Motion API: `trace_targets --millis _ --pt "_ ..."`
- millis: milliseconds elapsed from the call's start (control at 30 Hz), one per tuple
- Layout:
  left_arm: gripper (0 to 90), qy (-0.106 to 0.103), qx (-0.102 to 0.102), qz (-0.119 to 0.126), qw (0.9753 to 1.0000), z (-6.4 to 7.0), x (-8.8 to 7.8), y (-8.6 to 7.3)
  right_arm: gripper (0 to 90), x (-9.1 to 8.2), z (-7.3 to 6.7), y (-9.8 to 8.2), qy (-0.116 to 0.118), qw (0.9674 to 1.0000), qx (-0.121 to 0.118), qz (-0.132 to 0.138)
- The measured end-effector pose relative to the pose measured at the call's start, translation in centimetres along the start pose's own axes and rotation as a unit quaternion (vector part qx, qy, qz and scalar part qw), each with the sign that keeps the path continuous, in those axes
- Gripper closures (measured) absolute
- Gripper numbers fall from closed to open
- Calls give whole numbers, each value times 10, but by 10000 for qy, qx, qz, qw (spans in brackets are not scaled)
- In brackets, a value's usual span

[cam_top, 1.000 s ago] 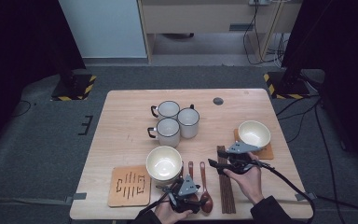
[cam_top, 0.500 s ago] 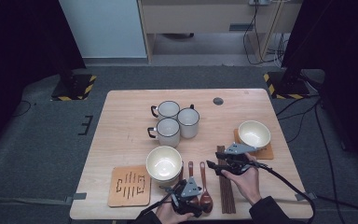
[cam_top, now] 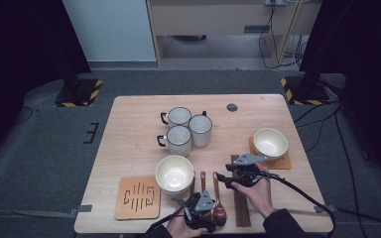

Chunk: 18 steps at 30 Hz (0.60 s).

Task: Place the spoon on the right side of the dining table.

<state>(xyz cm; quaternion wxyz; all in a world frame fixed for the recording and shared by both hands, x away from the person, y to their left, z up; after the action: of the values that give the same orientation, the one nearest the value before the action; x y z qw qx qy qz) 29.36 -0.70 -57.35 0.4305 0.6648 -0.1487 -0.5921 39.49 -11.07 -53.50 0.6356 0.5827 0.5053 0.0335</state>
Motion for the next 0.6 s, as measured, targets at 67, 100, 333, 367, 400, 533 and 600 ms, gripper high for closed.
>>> trace_targets --millis 67,100,333,367,400,533,600 --pt "326 17 21 -8 10000 0 1 0 424 3 -1 -2 19 10000 -9 -67" --pt "326 28 43 -16 10000 0 1 -1 420 5 -2 -3 34 9999 -9 -98" --pt "323 53 201 -28 9998 2 4 -3 419 13 -3 -9 71 9996 13 -263" --pt "321 55 201 -15 9998 2 4 -3 419 13 -4 -10 94 9995 14 -294" --pt "319 54 197 -1 9998 2 4 -3 419 14 -4 -11 95 9995 13 -293" --pt "314 48 239 34 9997 2 4 -4 418 16 -5 -12 181 9993 72 -318" --pt "308 61 237 56 9997 1 4 -4 417 16 -6 -12 222 9991 88 -339"
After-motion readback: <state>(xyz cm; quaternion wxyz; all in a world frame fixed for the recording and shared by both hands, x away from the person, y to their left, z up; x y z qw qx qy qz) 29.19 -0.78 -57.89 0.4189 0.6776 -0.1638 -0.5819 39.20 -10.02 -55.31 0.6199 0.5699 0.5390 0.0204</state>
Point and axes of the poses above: each handheld gripper's, and its own axes: x roughly forward along the jaws, y roughly out of its top, z roughly to its right, the point moved 7 cm from there along x, roughly forward along the jaws, and after that the axes turned 2 degrees about x, right-handed, at the moved point
